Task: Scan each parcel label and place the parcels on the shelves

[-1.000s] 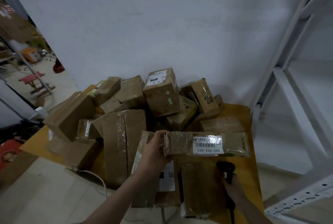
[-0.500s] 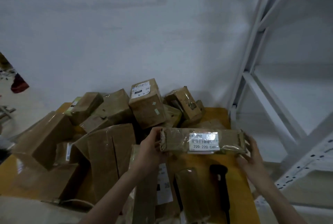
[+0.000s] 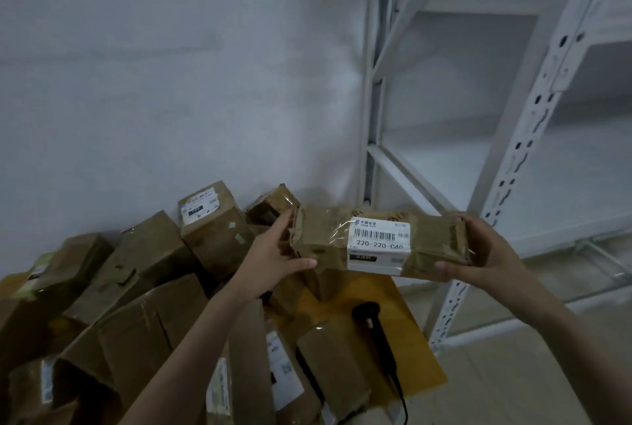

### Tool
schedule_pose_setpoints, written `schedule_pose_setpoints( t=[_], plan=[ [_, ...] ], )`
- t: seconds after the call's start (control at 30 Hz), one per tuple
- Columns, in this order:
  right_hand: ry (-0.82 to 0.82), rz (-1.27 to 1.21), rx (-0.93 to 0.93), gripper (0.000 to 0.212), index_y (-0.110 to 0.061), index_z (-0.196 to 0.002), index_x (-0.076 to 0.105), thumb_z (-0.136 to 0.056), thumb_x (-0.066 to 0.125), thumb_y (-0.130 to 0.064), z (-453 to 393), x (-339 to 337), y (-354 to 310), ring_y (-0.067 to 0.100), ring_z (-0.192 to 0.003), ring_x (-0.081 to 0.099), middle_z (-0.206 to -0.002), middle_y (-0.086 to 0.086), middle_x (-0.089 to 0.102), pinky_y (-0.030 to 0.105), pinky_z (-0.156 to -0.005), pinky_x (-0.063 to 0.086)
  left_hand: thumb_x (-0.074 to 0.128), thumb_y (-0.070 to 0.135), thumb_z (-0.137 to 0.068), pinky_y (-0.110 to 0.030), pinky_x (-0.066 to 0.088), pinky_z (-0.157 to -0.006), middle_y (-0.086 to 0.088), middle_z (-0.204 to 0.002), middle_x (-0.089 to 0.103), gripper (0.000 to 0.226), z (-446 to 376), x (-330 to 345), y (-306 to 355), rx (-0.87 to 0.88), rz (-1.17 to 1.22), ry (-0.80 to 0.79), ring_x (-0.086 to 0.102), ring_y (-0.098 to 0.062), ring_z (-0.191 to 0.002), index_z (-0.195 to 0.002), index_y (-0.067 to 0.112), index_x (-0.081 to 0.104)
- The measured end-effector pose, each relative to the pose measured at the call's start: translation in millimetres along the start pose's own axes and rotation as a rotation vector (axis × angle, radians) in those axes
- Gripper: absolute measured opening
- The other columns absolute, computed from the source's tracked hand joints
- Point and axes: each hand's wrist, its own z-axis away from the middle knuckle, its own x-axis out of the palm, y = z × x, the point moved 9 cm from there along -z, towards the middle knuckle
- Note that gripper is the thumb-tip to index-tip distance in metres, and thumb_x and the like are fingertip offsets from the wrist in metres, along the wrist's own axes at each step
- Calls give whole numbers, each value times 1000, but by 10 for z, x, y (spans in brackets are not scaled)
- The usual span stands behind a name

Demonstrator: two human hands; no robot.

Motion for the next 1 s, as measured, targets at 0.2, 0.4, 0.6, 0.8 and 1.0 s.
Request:
schedule_pose_setpoints(
  t=[0.2, 0.4, 0.6, 0.8, 1.0],
  plan=[
    [201, 7, -13, 52, -42, -92, 65, -60, 71, -2, 605, -660, -161, 8, -92, 66, -97, -7, 68, 16, -70, 55, 76, 22, -78, -17, 49, -95, 18, -128, 58, 75, -104, 661, 611, 69, 61, -159, 56, 3, -117, -139, 38, 36],
    [386, -48, 83, 48, -32, -94, 65, -59, 77, -2, 1325, -1622, -224, 15, -81, 67, -93, 1, 69, 21, -58, 57, 59, 51, -79, -10, 46, -90, 37, -111, 57, 41, -92, 1585, 1336, 145, 27, -278, 54, 16, -109, -116, 50, 43],
    [502, -6, 175, 46, -40, -91, 61, -57, 76, -13, 1726, -2553, -170, 15, -87, 65, -97, -7, 67, 35, -65, 53, 56, 54, -87, -35, 47, -103, 20, -134, 55, 51, -300, 2581, 1750, 198, 48, -212, 51, -3, -125, -135, 41, 44],
    [704, -35, 111, 34, -21, -104, 54, -75, 70, -15, 1564, -2952, 1, 7, -88, 56, -96, -8, 59, 28, -73, 45, 50, 43, -98, -18, 29, -102, 9, -156, 15, 62, -302, 3271, 2058, 233, -156, 49, 26, -5, -137, -150, 24, 21],
    [727, 94, 32, 36, -24, -102, 49, -79, 77, -22, 1015, -2699, 286, 9, -88, 60, -96, -11, 59, 30, -70, 51, 47, 32, -101, -23, 36, -108, 3, -154, 24, 51, -549, 3593, 2030, 152, -16, 28, 31, -12, -139, -147, 19, 29]
  ],
)
